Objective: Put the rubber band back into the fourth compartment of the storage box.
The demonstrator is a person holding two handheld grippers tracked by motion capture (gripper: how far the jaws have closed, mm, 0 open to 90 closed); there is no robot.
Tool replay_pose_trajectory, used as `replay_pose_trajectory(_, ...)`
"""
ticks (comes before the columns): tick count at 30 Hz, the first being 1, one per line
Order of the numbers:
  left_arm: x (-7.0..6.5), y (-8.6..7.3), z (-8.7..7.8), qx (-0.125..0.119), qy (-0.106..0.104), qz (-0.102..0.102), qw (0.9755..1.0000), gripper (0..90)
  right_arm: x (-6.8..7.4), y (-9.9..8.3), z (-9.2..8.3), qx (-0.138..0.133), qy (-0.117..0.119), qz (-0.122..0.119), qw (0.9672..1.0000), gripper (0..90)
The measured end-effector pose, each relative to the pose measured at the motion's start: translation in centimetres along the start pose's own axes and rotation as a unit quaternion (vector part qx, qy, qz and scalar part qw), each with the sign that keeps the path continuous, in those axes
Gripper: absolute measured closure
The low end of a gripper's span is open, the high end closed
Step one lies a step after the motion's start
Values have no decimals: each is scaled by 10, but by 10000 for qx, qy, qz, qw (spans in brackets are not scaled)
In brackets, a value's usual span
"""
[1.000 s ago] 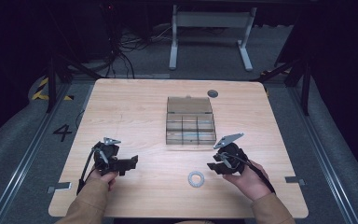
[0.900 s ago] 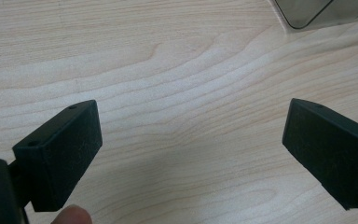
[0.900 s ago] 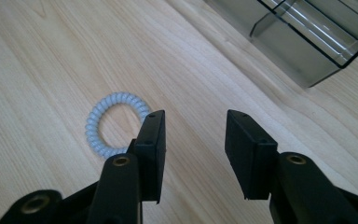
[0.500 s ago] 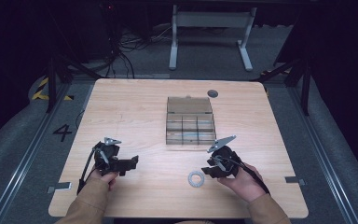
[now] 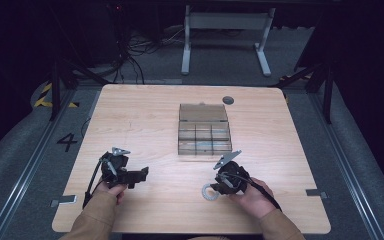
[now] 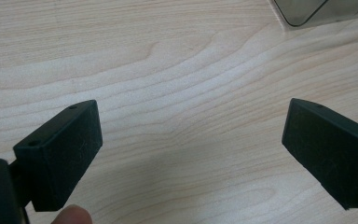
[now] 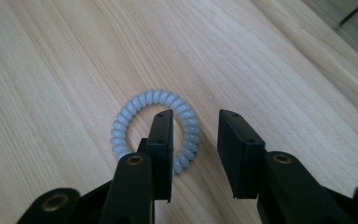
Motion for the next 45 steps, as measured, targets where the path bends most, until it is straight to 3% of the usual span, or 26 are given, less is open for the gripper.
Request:
replay_pose_trajectory(18,-1,0,0,-6,0,6,10000,59,1,-2,7,166,-240,-243,9993,781)
replay_pose_trajectory(25,0,-1,1,12,9,-25,10000,60,2,-2,7,183,-227,-301,9991,818)
replay_pose_trajectory(32,0,0,1,9,7,-21,10000,62,0,-2,7,158,-203,-159,9995,823)
replay_pose_trajectory(45,1,0,1,19,-10,-27,10000,65,-1,3,-9,-184,-62,57,9998,828)
Point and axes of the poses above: each handheld gripper's, and its own axes: z roughly forward along the jaws, y roughly out of its top, x roughly to its left, the point moved 8 cm from there along z, roughly forward along the jaws, and after that the axes turned 6 degrees about -z, right-handed, at the moved point
